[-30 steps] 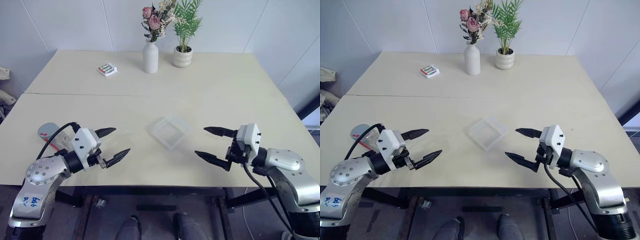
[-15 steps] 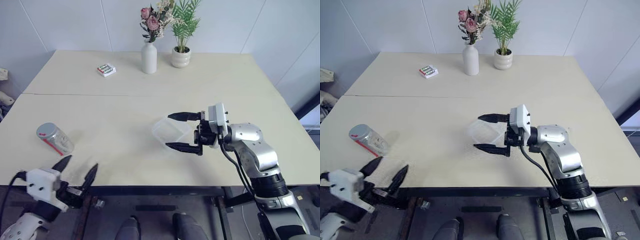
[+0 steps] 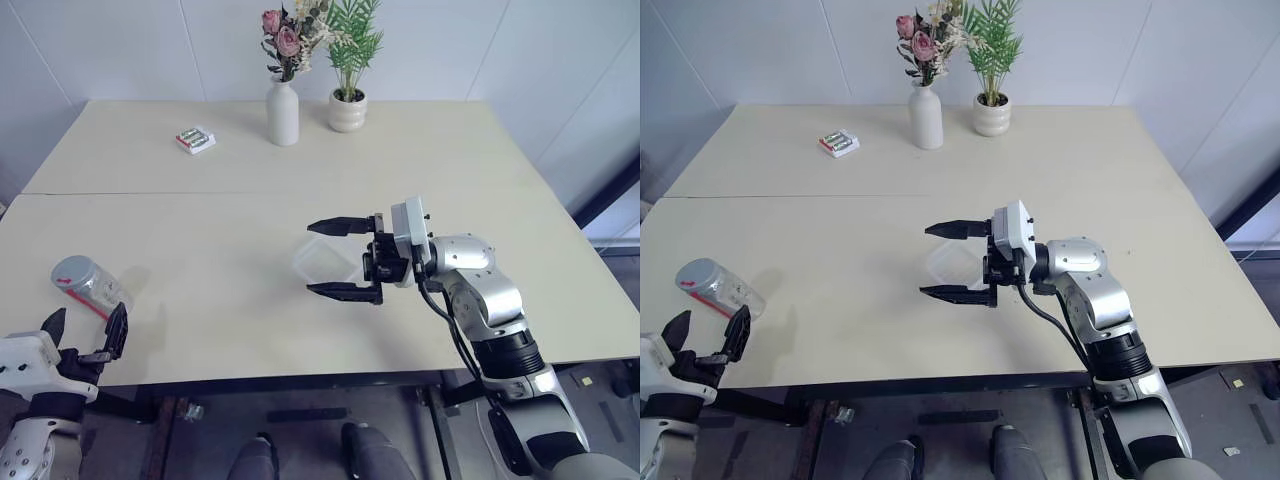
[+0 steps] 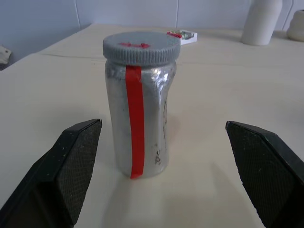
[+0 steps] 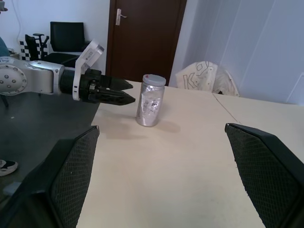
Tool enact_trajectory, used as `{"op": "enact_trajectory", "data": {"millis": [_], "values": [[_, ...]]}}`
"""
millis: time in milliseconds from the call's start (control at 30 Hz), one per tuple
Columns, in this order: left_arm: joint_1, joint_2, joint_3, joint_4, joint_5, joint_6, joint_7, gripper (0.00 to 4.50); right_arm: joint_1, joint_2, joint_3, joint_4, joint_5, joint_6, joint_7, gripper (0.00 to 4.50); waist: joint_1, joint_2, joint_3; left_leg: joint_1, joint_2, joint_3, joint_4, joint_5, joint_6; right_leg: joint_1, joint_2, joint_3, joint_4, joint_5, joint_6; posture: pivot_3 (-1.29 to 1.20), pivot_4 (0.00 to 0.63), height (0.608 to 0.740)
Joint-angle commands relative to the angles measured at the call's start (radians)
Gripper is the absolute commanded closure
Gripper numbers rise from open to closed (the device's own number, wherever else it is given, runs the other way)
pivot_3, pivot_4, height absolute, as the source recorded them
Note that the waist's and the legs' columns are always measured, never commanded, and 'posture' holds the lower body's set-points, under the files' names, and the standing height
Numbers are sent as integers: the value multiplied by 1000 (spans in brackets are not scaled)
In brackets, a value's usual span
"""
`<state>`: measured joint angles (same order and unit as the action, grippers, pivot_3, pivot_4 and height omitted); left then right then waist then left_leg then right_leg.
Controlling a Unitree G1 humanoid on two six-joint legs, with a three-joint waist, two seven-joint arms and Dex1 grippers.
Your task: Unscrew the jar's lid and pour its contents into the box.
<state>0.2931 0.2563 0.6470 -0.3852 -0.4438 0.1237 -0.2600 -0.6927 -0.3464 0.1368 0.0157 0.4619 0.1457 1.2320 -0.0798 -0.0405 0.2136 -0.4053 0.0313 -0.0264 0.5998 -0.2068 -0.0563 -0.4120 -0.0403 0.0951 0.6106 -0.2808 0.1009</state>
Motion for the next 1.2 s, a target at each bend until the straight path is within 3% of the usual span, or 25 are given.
{"op": "enact_trajectory", "data": {"millis": [33, 633, 1200], "values": [[-10, 28, 13, 6, 10, -26, 5, 48, -14, 4, -11, -20, 1, -23, -11, 0, -5, 0, 0, 1, 0, 1, -1, 0, 0, 0, 0, 1, 0, 0, 0, 0, 150, 740], [-124, 133, 6, 115, 15, -19, 1, 48, 13, -9, -20, -54, -6, -21, -75, 0, -4, -1, 0, 1, 1, 8, 1, 0, 0, -2, 1, 7, 2, 1, 2, 0, 150, 740], [6, 120, 61, 62, -21, -24, -8, 48, 34, -2, -13, -71, -4, -22, -101, 0, -4, -1, -1, 1, 1, 9, -1, 0, 0, -3, 1, 8, 1, 1, 2, 0, 150, 740]]}}
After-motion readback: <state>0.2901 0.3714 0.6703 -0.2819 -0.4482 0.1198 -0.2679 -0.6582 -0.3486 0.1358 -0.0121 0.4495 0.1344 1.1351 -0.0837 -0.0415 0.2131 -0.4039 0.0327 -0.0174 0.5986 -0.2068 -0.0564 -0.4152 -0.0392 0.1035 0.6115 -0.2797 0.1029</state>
